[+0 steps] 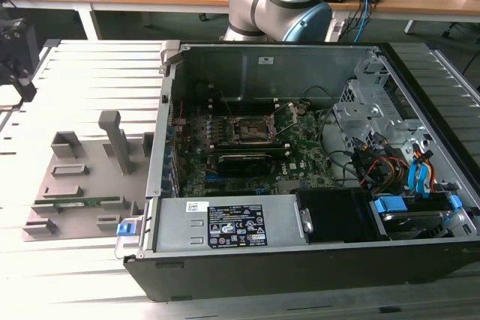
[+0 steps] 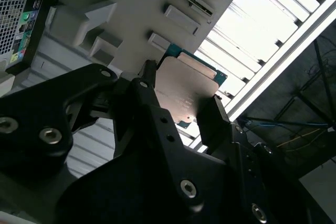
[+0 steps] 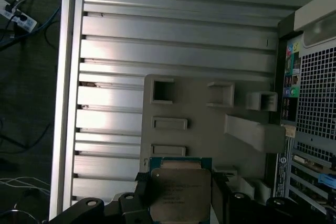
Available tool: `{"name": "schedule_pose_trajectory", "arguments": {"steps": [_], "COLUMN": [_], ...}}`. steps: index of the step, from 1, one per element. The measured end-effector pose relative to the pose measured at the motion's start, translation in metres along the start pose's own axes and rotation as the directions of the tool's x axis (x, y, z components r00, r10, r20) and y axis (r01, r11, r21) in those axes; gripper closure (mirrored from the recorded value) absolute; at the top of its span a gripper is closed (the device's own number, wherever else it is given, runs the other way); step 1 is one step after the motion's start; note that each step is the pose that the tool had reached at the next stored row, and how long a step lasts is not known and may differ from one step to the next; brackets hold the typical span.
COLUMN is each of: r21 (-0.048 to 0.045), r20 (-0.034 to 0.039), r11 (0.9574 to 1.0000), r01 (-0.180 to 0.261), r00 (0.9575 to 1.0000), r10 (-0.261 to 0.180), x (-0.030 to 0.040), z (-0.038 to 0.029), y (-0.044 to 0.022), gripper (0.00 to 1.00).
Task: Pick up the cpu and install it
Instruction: 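Pick up the cpu and move it towards the insertion slot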
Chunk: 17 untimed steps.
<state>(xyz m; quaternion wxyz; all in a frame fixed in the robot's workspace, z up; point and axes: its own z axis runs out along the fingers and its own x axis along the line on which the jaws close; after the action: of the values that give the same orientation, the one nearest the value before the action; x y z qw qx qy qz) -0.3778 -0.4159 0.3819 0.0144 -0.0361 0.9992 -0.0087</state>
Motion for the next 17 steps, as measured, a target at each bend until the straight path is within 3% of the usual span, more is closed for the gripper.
{"name": "schedule_pose_trajectory", "arguments": {"steps": [4, 12, 17], "r21": [-0.0013, -0.0012, -0.0015], "r20": [0.0004, -0.0002, 0.0], "r11": [1.0, 1.0, 1.0], "r01": [0.0, 0.0, 0.0], "r00": [1.0, 1.0, 1.0], "r10": [0.0, 0.0, 0.0], "x": [-0.0004, -0.0024, -0.0027], "z": [-0.0058, -0.019, -0.0192], "y": [0.0024, 0.0238, 0.0242], "gripper": [0.45, 0.45, 0.45]}}
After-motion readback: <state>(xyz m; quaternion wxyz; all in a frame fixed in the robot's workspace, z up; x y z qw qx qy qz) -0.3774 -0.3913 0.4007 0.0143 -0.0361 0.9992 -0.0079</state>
